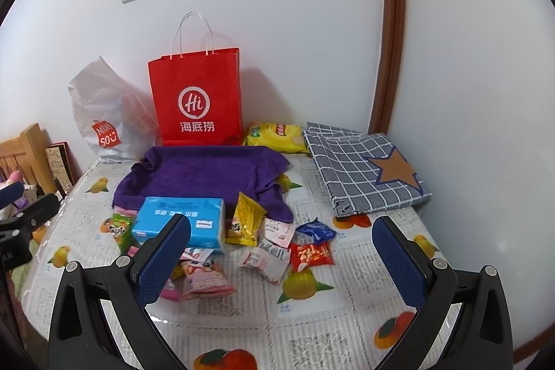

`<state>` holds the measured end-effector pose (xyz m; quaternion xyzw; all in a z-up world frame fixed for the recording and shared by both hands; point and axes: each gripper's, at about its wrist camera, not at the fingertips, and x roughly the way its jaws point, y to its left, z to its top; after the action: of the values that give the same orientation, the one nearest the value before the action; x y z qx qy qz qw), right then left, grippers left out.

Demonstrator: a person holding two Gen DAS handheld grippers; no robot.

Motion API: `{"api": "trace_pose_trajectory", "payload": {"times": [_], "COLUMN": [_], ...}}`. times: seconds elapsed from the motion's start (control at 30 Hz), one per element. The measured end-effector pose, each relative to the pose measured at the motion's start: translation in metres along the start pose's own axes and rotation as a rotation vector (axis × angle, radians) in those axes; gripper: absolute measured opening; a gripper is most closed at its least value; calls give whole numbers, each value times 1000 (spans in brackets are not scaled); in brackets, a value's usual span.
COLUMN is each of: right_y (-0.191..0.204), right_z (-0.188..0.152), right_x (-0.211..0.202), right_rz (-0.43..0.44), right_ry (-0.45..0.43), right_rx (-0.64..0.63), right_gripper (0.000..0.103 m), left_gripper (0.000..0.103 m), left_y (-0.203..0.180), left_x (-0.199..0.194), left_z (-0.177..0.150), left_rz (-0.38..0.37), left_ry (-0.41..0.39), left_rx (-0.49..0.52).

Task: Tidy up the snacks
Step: 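Grasp the blue packet with the right tool while the left tool nears the green bag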

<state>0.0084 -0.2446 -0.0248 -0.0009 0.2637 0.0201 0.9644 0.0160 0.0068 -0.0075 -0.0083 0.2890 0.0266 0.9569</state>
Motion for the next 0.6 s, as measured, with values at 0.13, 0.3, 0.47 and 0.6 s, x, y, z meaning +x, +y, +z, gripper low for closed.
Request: {"api": "trace_pose_trajectory", "payload": {"times": [0.13, 0.3, 0.47, 0.6], "right_y": [-20, -40, -58, -63], "right_z": [-4, -17, -39, -47], "right_x": [26, 65, 105, 140], "right_rz": [4, -27, -3, -12], "right_ry": [25, 95, 166, 228], "right_rx": [29, 37, 43, 29], "right_gripper": [103, 103, 96, 81], "left_gripper": [102, 102, 102, 102], "left_y": [9, 13, 22, 24], "left_x": [22, 56, 89, 110], "left_z": [-3, -11, -18, -19], "left_rz": [-33, 3, 3, -9], "left_ry": [31, 105, 147, 174], "left_rx": [-35, -13, -31, -40]}}
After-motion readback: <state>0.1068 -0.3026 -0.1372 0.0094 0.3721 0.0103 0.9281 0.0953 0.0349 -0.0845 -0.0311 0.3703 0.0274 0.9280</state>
